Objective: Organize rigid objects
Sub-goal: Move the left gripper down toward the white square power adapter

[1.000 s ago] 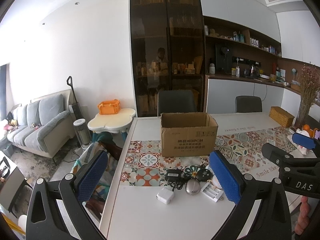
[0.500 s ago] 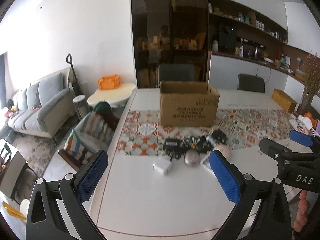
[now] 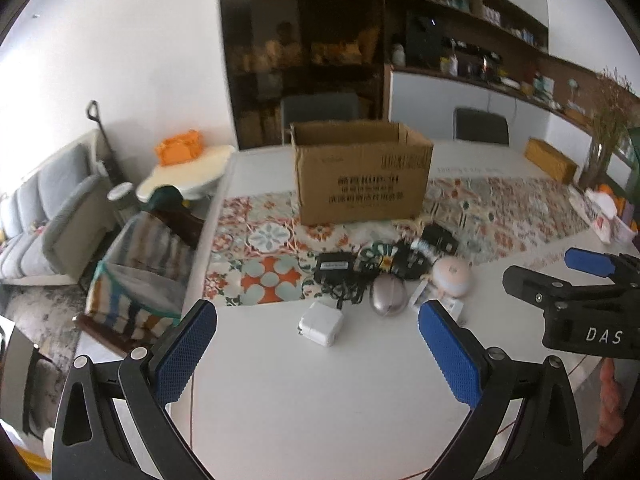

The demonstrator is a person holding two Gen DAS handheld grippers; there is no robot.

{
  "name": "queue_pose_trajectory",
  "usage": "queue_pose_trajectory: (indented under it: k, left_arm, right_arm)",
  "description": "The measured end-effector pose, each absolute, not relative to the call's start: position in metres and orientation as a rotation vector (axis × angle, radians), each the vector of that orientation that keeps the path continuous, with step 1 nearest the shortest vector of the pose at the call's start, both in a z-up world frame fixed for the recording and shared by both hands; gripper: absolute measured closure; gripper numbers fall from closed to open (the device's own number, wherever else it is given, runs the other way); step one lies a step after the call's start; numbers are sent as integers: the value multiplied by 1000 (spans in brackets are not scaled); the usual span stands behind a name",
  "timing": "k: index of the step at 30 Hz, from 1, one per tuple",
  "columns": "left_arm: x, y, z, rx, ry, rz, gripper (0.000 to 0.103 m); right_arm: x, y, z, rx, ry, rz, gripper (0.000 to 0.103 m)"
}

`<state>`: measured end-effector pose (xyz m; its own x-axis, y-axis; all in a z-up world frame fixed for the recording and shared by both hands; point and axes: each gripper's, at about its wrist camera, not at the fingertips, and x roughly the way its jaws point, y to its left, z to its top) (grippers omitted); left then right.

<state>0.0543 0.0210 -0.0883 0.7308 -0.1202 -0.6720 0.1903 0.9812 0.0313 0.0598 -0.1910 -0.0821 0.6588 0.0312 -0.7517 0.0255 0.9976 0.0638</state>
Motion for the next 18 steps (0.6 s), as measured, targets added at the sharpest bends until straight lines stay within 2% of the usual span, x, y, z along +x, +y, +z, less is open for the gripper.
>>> queue_pose_trajectory:
  k: [13, 16, 18]
  left_arm:
    - [112, 35, -151, 152, 881, -329, 9]
    - [120, 33, -164, 188, 899, -351, 14]
    - [124, 30, -172, 215, 913, -361, 21]
  right_arm:
    - [105, -161, -148, 144, 1022, -102, 1]
    - [112, -158, -159, 153, 1049, -103, 1]
    - [117, -156, -166, 154, 1073, -97, 1]
